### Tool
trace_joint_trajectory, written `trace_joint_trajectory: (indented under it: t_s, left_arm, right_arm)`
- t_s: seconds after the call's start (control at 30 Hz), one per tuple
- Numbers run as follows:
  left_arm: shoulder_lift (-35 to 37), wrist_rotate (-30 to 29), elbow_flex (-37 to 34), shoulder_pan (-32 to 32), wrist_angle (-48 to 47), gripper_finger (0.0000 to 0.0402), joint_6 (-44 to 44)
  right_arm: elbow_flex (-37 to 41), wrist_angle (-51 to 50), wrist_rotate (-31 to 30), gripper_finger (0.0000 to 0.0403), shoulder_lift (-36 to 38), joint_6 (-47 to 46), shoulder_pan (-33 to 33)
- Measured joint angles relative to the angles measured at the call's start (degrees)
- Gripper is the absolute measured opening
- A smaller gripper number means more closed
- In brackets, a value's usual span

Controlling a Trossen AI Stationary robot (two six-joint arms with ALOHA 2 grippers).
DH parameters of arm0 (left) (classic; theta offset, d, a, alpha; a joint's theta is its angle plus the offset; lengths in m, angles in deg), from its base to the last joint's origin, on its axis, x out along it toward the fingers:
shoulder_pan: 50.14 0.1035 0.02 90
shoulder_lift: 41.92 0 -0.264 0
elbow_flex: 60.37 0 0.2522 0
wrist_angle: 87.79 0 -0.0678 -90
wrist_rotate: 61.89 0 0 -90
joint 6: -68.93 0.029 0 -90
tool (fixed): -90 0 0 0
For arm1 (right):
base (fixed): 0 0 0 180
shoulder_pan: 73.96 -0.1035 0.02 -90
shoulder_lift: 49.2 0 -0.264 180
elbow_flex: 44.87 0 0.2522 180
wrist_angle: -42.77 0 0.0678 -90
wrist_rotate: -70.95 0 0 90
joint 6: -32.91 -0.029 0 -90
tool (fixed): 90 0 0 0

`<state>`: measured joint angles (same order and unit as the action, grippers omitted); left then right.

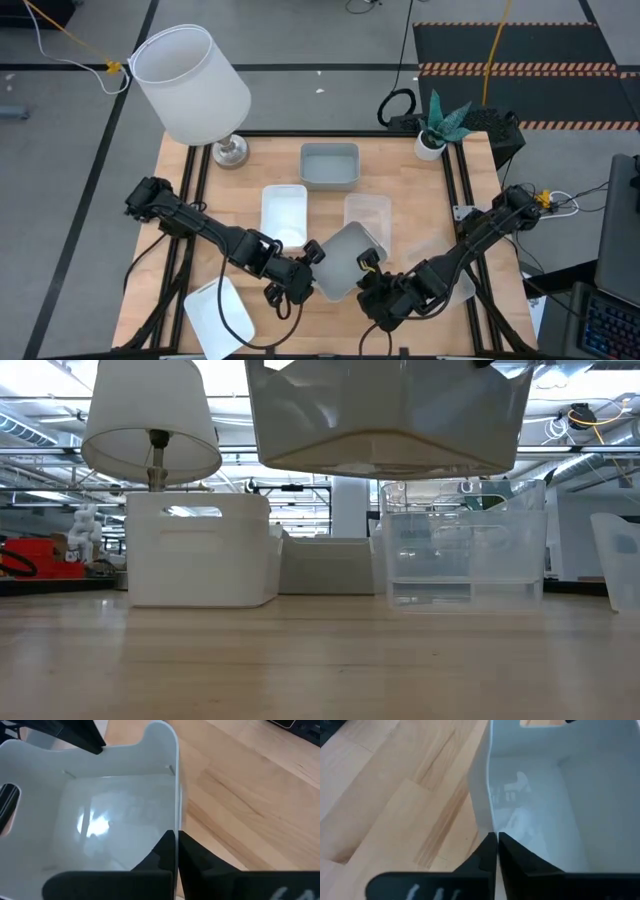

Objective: Stack baskets by color
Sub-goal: Stack the bottom gray bin on top of the top gray bin

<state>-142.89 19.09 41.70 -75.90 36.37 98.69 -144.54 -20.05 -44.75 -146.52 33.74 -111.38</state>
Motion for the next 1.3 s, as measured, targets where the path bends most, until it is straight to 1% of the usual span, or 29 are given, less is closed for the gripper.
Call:
trace_joint_trajectory:
  t_s: [0.1, 0.2, 0.47, 0.57, 0.7, 0.83, 0.97, 1.07, 1.17, 1.3]
  left_arm:
    - [0.0, 0.0, 0.0, 0.0, 0.09, 0.0011, 0.11]
    - [0.0, 0.0, 0.0, 0.0, 0.11, 0.0006, 0.21]
    - [0.0, 0.0, 0.0, -0.04, 0.15, 0.0008, 0.52]
    - [0.0, 0.01, 0.0, -0.04, 0.14, 0.0005, 0.52]
    - [0.0, 0.0, 0.0, -0.04, 0.2, 0.0011, 0.7]
    - [0.0, 0.01, 0.0, -0.04, 0.19, 0.0005, 1.34]
    - [0.0, 0.02, 0.0, -0.04, 0.27, 0.0011, 1.39]
    - [0.0, 0.0, 0.0, -0.04, 0.26, 0.0006, 1.47]
    - [0.0, 0.02, 0.0, -0.04, 0.26, 0.0006, 1.42]
    - [0.0, 0.0, 0.0, -0.04, 0.26, 0.001, 1.29]
  right_arm:
    - [0.0, -0.03, 0.07, 0.0011, 0.0, -0.18, -0.03]
    - [0.0, -0.61, 0.22, 0.0019, 0.0, -0.31, 0.01]
    - [0.02, -1.11, 0.26, 0.006, 0.0, -0.55, -0.01]
    - [0.02, -1.09, 0.26, 0.0067, 0.0, -0.57, -0.02]
    - [0.04, -1.07, 0.22, 0.0058, 0.0, -0.55, -0.01]
    - [0.04, -0.97, 0.14, 0.0041, 0.0, -0.16, -0.01]
    - [0.04, -0.95, 0.07, 0.0019, 0.0, 0.15, -0.01]
    - [0.04, -0.94, 0.11, 0.0006, 0.0, 0.32, 0.03]
    - [0.04, -0.96, 0.2, 0.0009, 0.0, 0.32, 0.07]
    - [0.04, -1.08, 0.2, 0.0039, -0.24, 0.3, 0.11]
